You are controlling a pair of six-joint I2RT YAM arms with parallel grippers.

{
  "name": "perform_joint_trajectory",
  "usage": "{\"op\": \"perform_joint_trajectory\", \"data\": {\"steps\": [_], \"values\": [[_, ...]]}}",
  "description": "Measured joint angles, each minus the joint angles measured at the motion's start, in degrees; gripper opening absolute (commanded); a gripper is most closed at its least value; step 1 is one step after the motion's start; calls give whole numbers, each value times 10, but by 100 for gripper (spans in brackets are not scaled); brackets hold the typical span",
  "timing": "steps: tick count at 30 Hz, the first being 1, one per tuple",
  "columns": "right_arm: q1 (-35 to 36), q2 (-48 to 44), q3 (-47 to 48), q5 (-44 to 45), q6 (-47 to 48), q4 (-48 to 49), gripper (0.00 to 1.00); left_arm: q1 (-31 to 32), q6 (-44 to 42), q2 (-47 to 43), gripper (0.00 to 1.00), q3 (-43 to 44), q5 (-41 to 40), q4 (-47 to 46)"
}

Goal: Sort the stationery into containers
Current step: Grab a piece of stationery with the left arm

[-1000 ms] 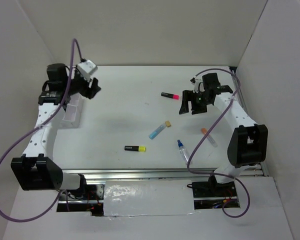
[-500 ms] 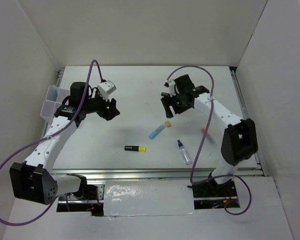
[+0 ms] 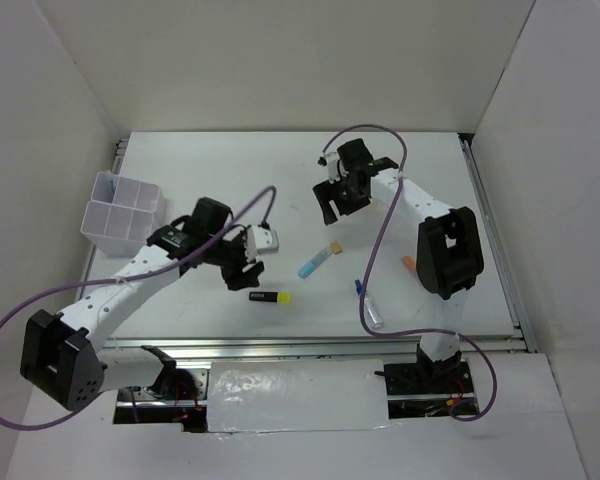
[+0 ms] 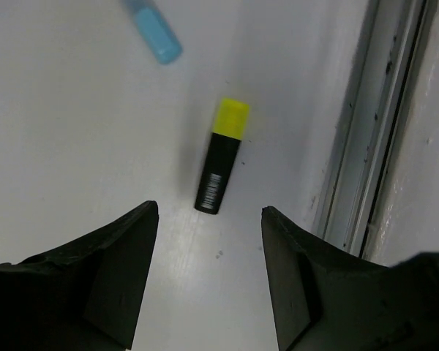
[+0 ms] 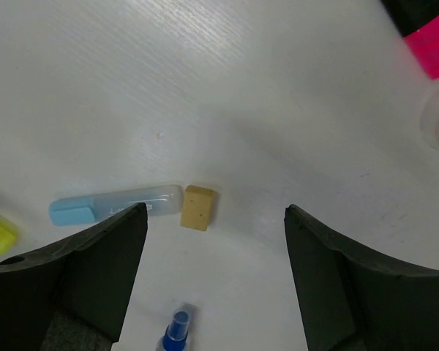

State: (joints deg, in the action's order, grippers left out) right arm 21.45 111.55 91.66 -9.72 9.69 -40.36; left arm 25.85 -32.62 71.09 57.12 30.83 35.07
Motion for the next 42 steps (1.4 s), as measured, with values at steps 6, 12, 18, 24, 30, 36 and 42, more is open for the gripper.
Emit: {"op": "perform_joint_trajectory", "data": {"steps": [6,12,18,24,30,36,42], "values": [[-26,-17,-16,-42,-29,-13,82,92,-22,81,69,-32,-76,-19],[-53,-65,-32,-64,-46,-17,82,136,-35,160,68,-23,-122,-68],[-71,-80,-40,-77,-49,-26,82,205,-35,226,64,13,-164,-85],[-112,-80,-40,-88,-50,-38,82,239,-31,298,60,71,-205,-48],[-146,-82,-48,-95,-49,-41,82,257,-29,367,59,151,-257,14],[-159,-83,-61,-101,-47,-45,82,292,-28,419,56,220,-307,90],[-164,-86,-66,-110,-47,-44,82,310,-13,458,56,262,-347,163]]}}
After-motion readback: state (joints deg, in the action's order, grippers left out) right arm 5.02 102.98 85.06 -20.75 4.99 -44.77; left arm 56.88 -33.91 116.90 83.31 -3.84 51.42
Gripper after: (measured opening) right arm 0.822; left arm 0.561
